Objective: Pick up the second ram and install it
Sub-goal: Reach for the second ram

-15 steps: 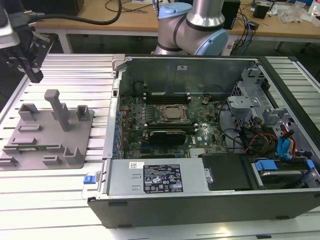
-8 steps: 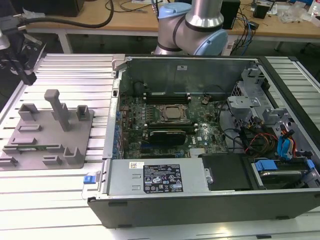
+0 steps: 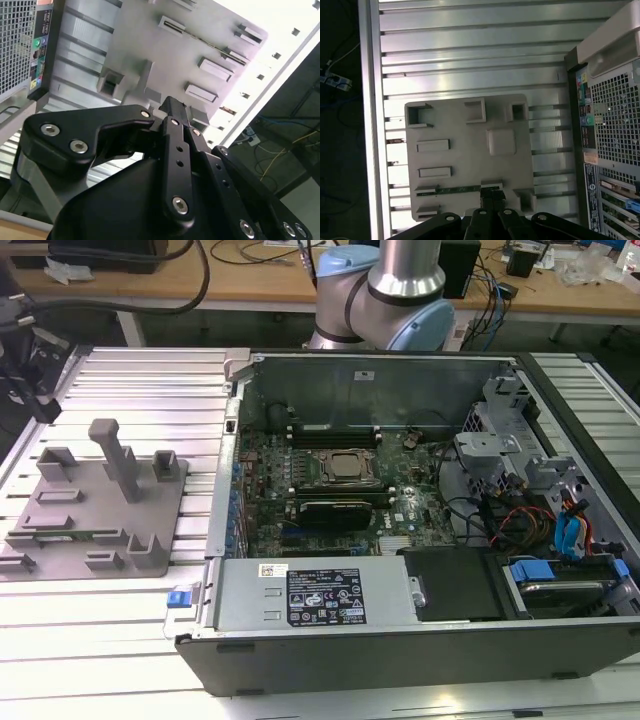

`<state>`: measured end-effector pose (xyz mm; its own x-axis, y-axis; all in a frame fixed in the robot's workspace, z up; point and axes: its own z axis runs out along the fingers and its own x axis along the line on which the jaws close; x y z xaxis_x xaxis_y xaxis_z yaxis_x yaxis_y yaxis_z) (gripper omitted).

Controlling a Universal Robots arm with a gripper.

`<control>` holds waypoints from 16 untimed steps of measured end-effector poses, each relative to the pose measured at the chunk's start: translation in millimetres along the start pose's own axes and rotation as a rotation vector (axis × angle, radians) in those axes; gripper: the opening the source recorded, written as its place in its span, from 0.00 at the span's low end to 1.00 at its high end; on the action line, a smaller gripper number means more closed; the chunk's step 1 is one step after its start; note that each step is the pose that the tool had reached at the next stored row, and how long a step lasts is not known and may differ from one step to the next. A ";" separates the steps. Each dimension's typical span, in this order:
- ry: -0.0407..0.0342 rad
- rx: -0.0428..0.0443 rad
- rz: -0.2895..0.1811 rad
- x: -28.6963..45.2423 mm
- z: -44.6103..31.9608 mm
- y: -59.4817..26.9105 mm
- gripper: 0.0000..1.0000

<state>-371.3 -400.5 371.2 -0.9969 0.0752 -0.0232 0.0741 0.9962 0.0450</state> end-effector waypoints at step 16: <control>-0.0002 -0.0001 0.000 31.4 42.8 -23.4 0.08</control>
<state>-403.2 -419.7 326.6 -0.9969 0.0752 -0.0234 0.0741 0.9962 0.0451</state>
